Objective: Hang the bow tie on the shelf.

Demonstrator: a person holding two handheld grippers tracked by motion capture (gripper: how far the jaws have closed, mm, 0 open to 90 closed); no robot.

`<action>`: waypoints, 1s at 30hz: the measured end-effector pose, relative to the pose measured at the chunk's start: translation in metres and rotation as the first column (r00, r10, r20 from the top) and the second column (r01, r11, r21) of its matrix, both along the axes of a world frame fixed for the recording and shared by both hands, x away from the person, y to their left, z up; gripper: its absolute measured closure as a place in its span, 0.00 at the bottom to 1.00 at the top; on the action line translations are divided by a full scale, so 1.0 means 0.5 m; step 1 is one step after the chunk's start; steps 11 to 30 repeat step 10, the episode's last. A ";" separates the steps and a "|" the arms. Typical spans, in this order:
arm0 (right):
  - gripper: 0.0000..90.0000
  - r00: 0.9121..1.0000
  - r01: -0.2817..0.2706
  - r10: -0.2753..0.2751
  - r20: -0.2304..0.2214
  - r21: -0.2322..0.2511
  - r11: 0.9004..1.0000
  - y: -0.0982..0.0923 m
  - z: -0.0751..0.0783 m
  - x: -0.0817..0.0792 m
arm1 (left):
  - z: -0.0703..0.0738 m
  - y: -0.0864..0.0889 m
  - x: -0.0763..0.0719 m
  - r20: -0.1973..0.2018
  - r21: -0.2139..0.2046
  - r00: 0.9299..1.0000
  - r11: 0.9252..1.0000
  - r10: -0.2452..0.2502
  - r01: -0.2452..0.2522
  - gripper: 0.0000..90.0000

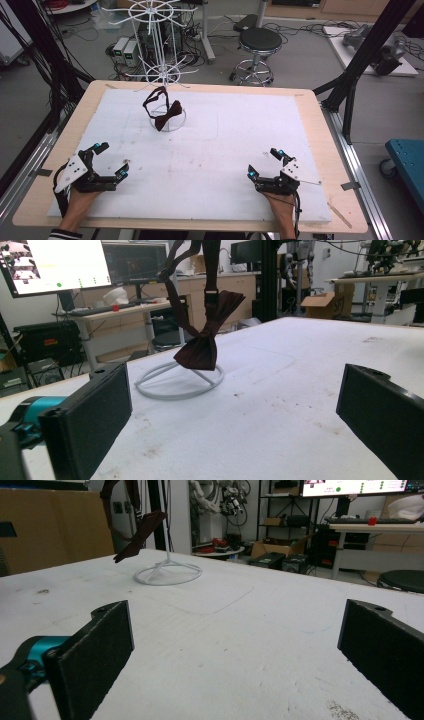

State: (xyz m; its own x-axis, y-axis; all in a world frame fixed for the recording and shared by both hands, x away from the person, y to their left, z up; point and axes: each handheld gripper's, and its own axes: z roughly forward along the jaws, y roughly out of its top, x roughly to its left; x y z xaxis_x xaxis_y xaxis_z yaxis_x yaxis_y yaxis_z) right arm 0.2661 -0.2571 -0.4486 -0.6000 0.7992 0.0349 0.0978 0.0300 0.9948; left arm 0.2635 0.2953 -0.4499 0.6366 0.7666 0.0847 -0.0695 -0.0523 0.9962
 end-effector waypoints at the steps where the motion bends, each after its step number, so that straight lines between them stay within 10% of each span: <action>1: 0.01 1.000 -0.001 0.001 -0.005 0.002 1.000 0.001 0.000 -0.001 | -0.005 0.002 0.000 0.004 -0.004 1.000 1.000 0.006 -0.006 0.02; 6: 0.01 1.000 -0.003 0.003 -0.003 -0.002 1.000 0.002 -0.001 0.000 | -0.010 0.012 -0.003 0.018 -0.068 0.999 0.997 0.035 -0.034 0.02; 30: 0.01 1.000 -0.004 0.004 0.000 -0.010 1.000 0.004 -0.001 0.001 | -0.010 0.011 -0.002 0.006 -0.070 0.998 0.996 0.057 -0.057 0.02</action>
